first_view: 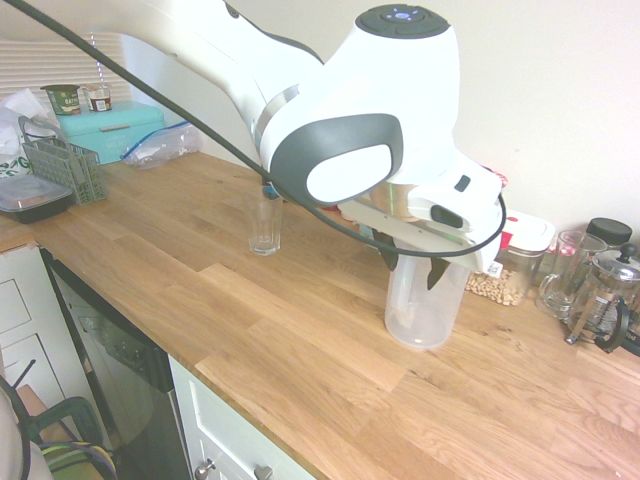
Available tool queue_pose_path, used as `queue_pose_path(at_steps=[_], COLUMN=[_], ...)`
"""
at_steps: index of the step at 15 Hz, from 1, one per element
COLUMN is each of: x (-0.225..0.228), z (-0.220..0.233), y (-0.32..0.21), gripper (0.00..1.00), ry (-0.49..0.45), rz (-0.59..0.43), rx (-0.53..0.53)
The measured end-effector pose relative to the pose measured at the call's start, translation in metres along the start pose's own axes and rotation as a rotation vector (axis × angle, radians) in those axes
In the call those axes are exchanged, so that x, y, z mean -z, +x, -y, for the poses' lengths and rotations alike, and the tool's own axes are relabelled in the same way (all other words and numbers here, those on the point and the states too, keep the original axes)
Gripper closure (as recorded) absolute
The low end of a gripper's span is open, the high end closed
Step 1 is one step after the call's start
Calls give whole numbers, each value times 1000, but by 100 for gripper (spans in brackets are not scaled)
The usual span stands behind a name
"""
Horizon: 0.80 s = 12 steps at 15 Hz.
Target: Pour me some water
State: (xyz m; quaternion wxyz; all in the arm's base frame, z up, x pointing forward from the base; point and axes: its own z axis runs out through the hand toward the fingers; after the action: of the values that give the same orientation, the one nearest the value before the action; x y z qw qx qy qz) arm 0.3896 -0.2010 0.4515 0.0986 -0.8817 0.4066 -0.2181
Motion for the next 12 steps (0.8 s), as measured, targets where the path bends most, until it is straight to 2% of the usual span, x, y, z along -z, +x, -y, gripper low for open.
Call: queue_pose_path(at_steps=[12], x=[0], z=[7], y=[-2], gripper=[100], ry=[4], rz=[-1], rx=[16])
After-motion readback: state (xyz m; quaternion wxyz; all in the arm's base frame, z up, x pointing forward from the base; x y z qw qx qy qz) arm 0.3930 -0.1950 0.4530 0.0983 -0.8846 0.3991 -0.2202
